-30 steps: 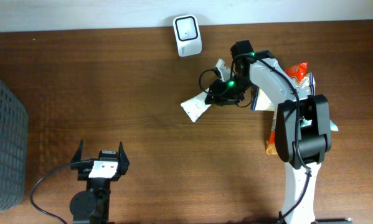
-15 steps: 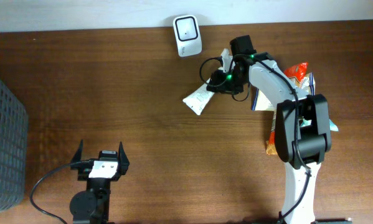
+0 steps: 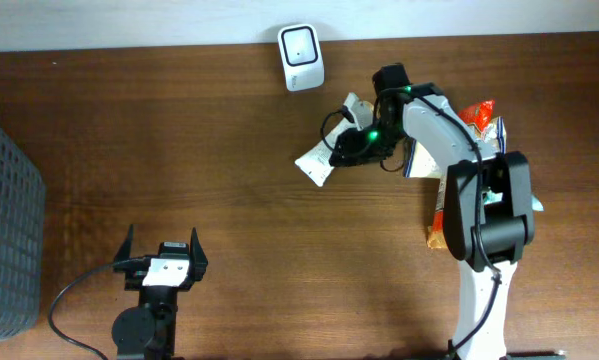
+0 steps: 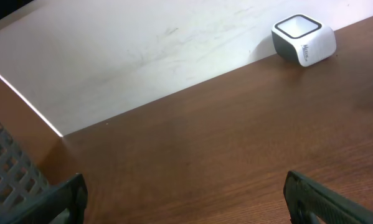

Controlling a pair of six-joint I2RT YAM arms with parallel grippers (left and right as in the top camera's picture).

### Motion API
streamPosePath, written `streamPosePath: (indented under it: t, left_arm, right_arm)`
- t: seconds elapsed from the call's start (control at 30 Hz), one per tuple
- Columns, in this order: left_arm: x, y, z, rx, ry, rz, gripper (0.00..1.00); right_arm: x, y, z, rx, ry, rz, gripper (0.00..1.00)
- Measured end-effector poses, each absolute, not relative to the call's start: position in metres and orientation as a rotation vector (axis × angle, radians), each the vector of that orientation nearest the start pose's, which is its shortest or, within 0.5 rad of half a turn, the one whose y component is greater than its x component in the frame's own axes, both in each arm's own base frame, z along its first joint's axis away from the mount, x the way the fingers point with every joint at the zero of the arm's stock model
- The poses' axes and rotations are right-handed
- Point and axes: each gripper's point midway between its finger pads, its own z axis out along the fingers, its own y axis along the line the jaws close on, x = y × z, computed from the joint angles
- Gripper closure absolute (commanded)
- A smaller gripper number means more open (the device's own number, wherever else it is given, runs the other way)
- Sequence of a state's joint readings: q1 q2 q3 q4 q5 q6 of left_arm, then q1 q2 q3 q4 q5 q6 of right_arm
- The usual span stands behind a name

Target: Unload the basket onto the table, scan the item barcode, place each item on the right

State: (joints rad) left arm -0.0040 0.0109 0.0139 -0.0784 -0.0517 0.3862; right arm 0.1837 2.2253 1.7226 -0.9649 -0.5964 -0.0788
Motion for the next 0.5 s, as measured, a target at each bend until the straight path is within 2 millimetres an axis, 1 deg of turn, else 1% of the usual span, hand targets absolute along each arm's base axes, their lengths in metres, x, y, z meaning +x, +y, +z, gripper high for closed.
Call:
streamPosePath:
  t: [0.03,0.07,0.1,0.13,0.17,0.2,0.23,0.27,0.3,0.33,0.37,0.4,0.47,0.5]
  left_arm:
    - [0.246,0.008,0.159,0.282,1.632,0.334,0.01]
    - [0.246,0.008,0.159,0.282,1.632,0.334,0.01]
    - [0.246,0.008,0.159,0.282,1.632,0.334,0.01]
    - [0.246,0.008,0.159,0.282,1.632,0.334,0.01]
    - [0.246,0.008,0.159,0.282,1.632,0.334,0.01]
    - [0.246,0.008,0.159,0.282,1.632,0.334,0.01]
    - [0.246,0.008,0.159,0.282,1.632,0.334,0.01]
    - [0.246,0.008,0.159,0.282,1.632,0.334,0.01]
    - [0.246,0.008,0.159,0.282,1.632,0.334,0.01]
    - [0.246,0.008,0.159,0.282,1.632,0.334,0.01]
    - [0.246,0.008,0.159,0.282,1.632,0.334,0.01]
    - [0.246,0.008,0.159,0.282,1.632,0.334,0.01]
    - [0.246,0.008,0.159,0.282,1.632,0.334,0.01]
    - [0.246,0.008,0.159,0.282,1.632,0.334,0.01]
  right_arm:
    - [0.418,0.175,0.046,-0.411,2.922,0.911,0.39]
    - [0.414,0.171,0.056,-0.365,2.945,0.877,0.39]
    - [0.412,0.165,0.068,-0.307,2.962,0.822,0.39]
    - [0.413,0.156,0.086,-0.202,2.965,0.740,0.39]
    - [0.413,0.150,0.098,-0.147,2.958,0.686,0.38]
    - [0.414,0.140,0.121,-0.013,2.935,0.609,0.39]
    - [0.415,0.133,0.135,0.099,2.912,0.559,0.39]
    - [0.416,0.128,0.143,0.232,2.893,0.532,0.39]
    - [0.421,0.124,0.144,0.377,2.870,0.516,0.38]
    - [0.424,0.123,0.140,0.475,2.856,0.511,0.38]
    - [0.425,0.124,0.132,0.564,2.848,0.509,0.37]
    - [0.428,0.125,0.124,0.621,2.834,0.513,0.35]
    - [0.434,0.136,0.101,0.724,2.796,0.533,0.32]
    - [0.437,0.148,0.087,0.736,2.771,0.562,0.31]
